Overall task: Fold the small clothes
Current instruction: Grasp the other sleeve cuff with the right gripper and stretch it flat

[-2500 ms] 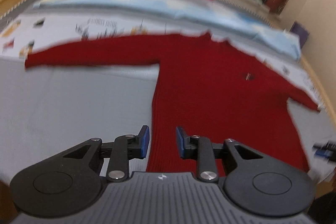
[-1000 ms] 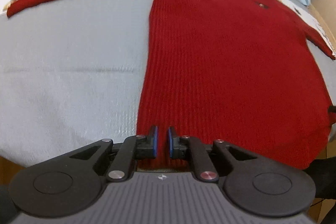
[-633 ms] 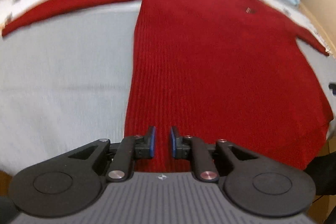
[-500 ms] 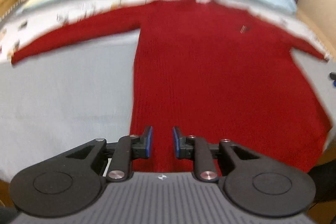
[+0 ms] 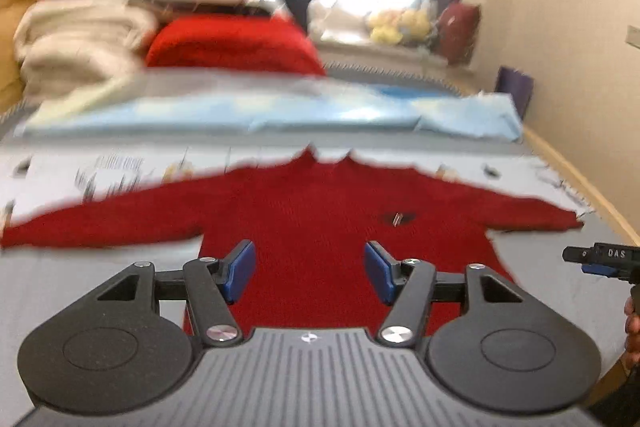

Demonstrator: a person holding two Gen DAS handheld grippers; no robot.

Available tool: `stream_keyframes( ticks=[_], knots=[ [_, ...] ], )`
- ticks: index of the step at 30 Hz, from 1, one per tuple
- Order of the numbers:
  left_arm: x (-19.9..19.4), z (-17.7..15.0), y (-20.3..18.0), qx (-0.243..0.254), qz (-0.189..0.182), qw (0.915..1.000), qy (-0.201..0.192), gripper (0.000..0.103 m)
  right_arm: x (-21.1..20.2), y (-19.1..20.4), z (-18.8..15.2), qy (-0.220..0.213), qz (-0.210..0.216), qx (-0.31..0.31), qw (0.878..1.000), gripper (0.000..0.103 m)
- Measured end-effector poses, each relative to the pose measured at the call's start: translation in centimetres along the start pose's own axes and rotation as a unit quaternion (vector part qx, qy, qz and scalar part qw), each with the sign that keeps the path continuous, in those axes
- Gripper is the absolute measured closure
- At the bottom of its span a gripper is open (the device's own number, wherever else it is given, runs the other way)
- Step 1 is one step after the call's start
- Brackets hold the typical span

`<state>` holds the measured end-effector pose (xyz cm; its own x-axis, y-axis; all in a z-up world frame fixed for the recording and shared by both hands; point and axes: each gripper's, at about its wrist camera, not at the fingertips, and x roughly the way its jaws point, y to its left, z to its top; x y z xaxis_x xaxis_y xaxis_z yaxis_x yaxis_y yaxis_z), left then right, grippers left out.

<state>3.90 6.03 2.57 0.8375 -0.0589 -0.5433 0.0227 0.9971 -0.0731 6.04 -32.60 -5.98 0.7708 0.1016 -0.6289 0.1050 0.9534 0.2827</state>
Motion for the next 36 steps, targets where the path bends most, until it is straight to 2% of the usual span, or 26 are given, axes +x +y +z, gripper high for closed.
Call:
stream_keyframes(
  ticks=[2, 7, 10, 12, 13, 14, 15, 16, 17, 19, 23, 25, 33, 36],
  knots=[
    [0.4, 2.6, -1.2, 0.018, -0.002, 0.9996, -0.023, 0.035, -0.8, 0.6, 0.9, -0.025, -0.012, -0.017, 0.999, 0.022],
    [3.0, 8.9, -3.0, 0.046, -0.029, 0.9975, -0.047, 0.035, -2.3, 0.5, 4.4, -0.054, -0.038, -0.027, 0.997, 0.016],
    [5.0, 10.2, -3.3, 0.067, -0.036, 0.9956, -0.055, 0.03, -2.1, -0.4, 6.9, -0.061, -0.05, -0.032, 0.996, 0.016],
    [7.0, 9.5, -2.8, 0.068, -0.032, 0.9951, -0.065, 0.025, -1.1, -1.6, 8.7, -0.057, -0.064, -0.013, 0.996, 0.016],
    [8.2, 8.4, -2.4, 0.071, -0.029, 0.9952, -0.061, 0.025, -0.5, -2.4, 9.4, -0.053, -0.068, 0.005, 0.996, 0.017],
    [9.6, 7.5, -2.2, 0.078, -0.017, 0.9964, -0.029, 0.026, 0.3, -3.2, 10.1, -0.05, -0.073, 0.025, 0.996, 0.018],
    [11.2, 7.2, -2.2, 0.081, 0.003, 0.9966, 0.013, 0.033, 1.3, -4.3, 10.8, -0.045, -0.079, 0.044, 0.995, 0.018],
    [12.6, 7.0, -2.1, 0.072, 0.013, 0.9961, 0.05, 0.035, 2.4, -5.3, 11.3, -0.041, -0.085, 0.063, 0.993, 0.02],
    [13.2, 7.1, -1.9, 0.06, 0.005, 0.9963, 0.061, 0.035, 3.5, -6.4, 11.7, -0.038, -0.093, 0.081, 0.992, 0.024],
    [13.9, 7.8, -1.5, 0.04, -0.01, 0.9975, 0.058, 0.035, 5.9, -8.7, 12.3, -0.037, -0.113, 0.117, 0.986, 0.033],
    [14.8, 8.3, -1.1, 0.032, -0.006, 0.9979, 0.056, 0.035, 10.3, -12.9, 11.6, -0.041, -0.131, 0.166, 0.977, 0.063],
    [15.3, 8.1, -0.8, 0.021, -0.012, 0.9974, 0.068, 0.035, 12.4, -14.8, 11.0, -0.027, -0.133, 0.2, 0.97, 0.067],
    [17.3, 7.5, -0.4, 0.016, -0.009, 0.995, 0.098, 0.035, 18.3, -21.0, 10.0, -0.024, -0.116, 0.332, 0.936, 0.064],
    [17.9, 7.1, -0.3, 0.013, -0.009, 0.994, 0.108, 0.035, 19.9, -22.7, 9.4, -0.024, -0.13, 0.365, 0.921, 0.059]
  ],
)
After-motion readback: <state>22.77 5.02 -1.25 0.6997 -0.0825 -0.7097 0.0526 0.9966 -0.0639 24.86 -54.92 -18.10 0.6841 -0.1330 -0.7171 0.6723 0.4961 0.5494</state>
